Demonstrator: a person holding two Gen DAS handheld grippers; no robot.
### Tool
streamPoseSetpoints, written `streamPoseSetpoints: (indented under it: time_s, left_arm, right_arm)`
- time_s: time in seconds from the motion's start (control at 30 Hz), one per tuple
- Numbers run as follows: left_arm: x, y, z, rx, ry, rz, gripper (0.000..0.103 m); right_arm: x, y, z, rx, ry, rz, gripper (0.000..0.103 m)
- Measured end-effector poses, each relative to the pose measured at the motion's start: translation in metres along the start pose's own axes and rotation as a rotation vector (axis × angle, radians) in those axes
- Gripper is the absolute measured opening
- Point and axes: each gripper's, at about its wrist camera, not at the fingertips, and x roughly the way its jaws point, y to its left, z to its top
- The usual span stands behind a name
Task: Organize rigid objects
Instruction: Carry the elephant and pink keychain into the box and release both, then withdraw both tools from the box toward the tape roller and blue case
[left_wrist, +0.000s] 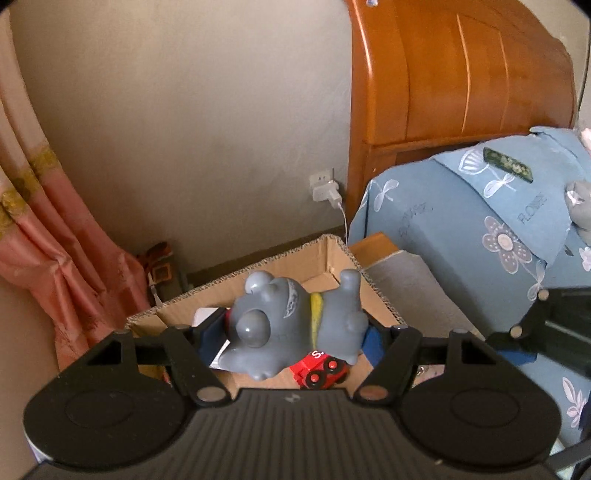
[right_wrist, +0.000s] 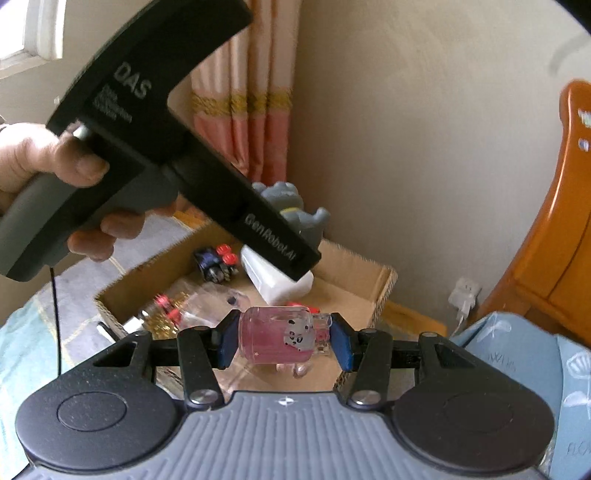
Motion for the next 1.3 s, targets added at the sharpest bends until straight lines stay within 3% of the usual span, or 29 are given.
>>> streamPoseSetpoints:
  time_s: [0.07,0.13,0.33,0.43,0.93,1.3]
  left_arm:
    - [0.010,-0.002,0.001,-0.006,0.016,0.000,0.072]
    - [0.016,-0.002,0.003,-0.007,0.026,0.003,0.072]
    - [0.033,-0.008,0.008,-0.020,0.075,-0.025,0.078]
    - [0.030,-0.010,0.006,-0.027,0.064,-0.016,0.085]
    - [-0.044,-0.006,-0.014,-0.006,0.003,0.041,0.087]
    - [-0.096,0.000,-0.077,-0.074,-0.010,0.099,0.091]
  right_arm:
    - [-0.001,-0.003,-0.007,0.029,0.000,0.006,0.080]
    - [-0.008,-0.004,-0.014,0.032,-0.018,0.005,0.090]
    - [-0.027,-0.001,-0.033,0.044,-0.030,0.003,0.102]
    - [-0.033,0.003,-0.040,0.037,-0.024,-0.002,0.102]
    - [-0.060,0.035,-0.049,0.042,-0.032,0.030,0.103]
    - [-0.075,0.070,-0.064,0.100,-0.021,0.031,0.103]
